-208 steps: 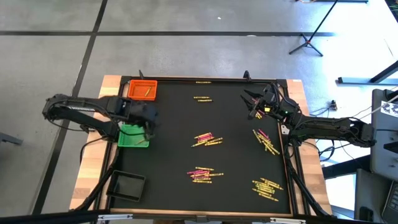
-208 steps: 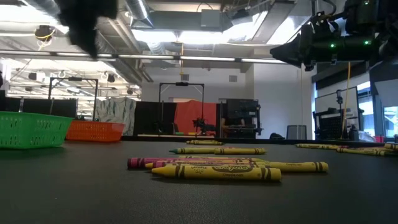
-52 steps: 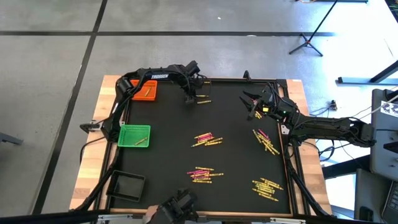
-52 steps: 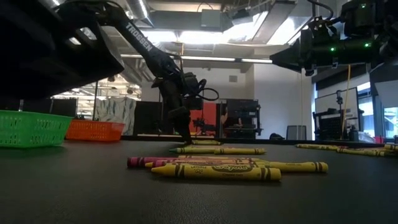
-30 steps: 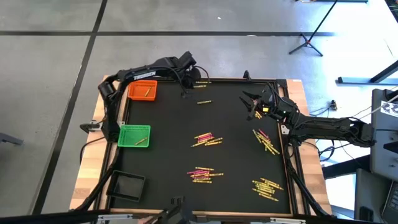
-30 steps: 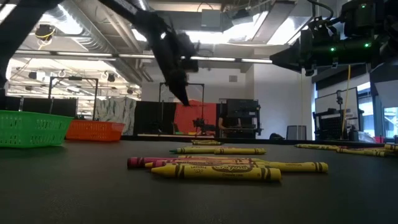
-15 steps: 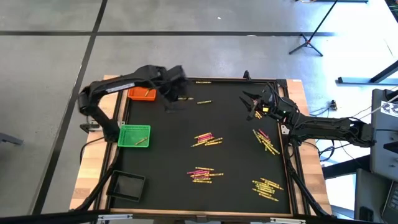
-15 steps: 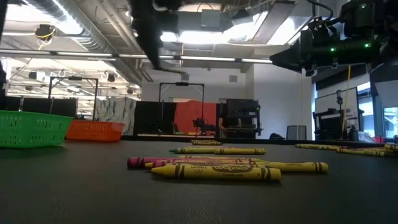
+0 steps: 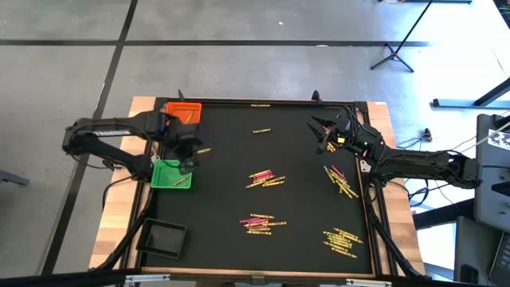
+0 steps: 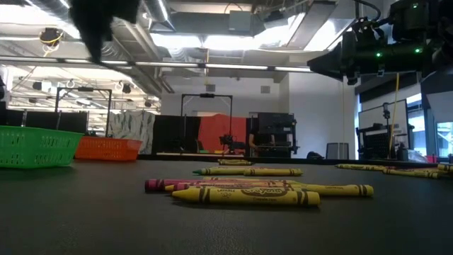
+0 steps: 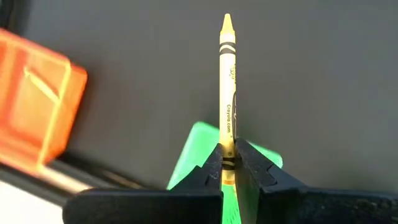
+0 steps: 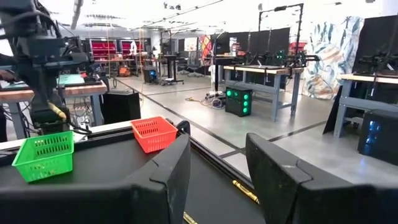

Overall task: Sort crayons
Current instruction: Put the yellow crayon into the green bin, then put the green crayon into the orange bin

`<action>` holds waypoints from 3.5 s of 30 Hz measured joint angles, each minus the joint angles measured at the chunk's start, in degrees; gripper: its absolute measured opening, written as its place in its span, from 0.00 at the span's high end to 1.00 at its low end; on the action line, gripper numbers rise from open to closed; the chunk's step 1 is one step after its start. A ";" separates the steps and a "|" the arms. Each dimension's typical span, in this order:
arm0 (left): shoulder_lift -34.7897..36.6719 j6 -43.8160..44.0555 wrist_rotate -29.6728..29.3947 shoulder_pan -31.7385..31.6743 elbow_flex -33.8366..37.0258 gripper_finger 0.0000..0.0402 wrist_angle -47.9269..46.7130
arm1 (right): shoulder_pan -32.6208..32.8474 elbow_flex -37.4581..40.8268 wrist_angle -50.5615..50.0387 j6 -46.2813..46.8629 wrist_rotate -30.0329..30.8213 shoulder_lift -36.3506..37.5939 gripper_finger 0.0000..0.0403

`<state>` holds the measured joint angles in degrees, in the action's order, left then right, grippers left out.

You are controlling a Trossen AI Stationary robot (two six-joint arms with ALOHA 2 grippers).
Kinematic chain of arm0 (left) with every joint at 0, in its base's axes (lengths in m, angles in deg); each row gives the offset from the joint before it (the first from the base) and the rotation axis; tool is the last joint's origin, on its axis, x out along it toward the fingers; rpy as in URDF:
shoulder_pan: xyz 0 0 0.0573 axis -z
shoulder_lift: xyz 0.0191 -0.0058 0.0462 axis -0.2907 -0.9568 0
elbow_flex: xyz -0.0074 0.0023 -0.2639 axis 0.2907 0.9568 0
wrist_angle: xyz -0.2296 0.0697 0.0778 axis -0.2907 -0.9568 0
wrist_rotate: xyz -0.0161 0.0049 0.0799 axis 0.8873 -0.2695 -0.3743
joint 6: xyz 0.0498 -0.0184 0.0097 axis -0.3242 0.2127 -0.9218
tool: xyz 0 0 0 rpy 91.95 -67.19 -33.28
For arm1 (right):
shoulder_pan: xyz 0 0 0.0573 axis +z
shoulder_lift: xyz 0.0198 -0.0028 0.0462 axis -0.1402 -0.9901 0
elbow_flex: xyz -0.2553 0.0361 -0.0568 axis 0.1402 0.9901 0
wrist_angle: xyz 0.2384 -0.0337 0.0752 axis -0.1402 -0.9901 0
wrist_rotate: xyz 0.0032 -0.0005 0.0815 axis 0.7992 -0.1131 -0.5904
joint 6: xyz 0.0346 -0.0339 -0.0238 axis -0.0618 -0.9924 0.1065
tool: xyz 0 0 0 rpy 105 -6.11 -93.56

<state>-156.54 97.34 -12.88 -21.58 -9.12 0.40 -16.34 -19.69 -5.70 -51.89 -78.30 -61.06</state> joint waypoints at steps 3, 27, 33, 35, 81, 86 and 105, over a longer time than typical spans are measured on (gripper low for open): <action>1.53 5.83 -1.02 2.80 2.18 1.00 -2.71 | 0.00 0.00 -0.03 0.00 0.00 0.00 0.62; -0.20 19.88 12.52 6.41 22.47 0.99 -4.23 | 0.00 0.00 -0.60 0.17 -0.02 0.00 0.62; -0.45 21.28 12.06 4.47 22.52 0.93 -2.87 | 0.00 0.00 -0.58 0.17 0.21 0.00 0.62; -0.44 21.22 12.24 3.83 22.52 0.87 -2.89 | 0.00 0.00 -0.58 0.17 0.42 0.00 0.62; -39.19 -36.35 23.39 -32.64 9.10 0.75 76.23 | 0.00 0.00 -1.06 0.20 0.42 0.00 0.62; -43.10 -39.54 24.35 -33.72 5.78 0.75 76.22 | 0.00 0.00 -0.97 0.20 0.44 0.00 0.62; -58.15 -40.15 23.39 -29.90 -21.70 0.75 48.37 | 0.00 0.00 -1.36 -0.04 1.49 0.00 0.62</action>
<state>-214.68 57.18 10.51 -51.48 -30.82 48.76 -16.34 -19.69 -7.06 -51.94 -76.81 -61.06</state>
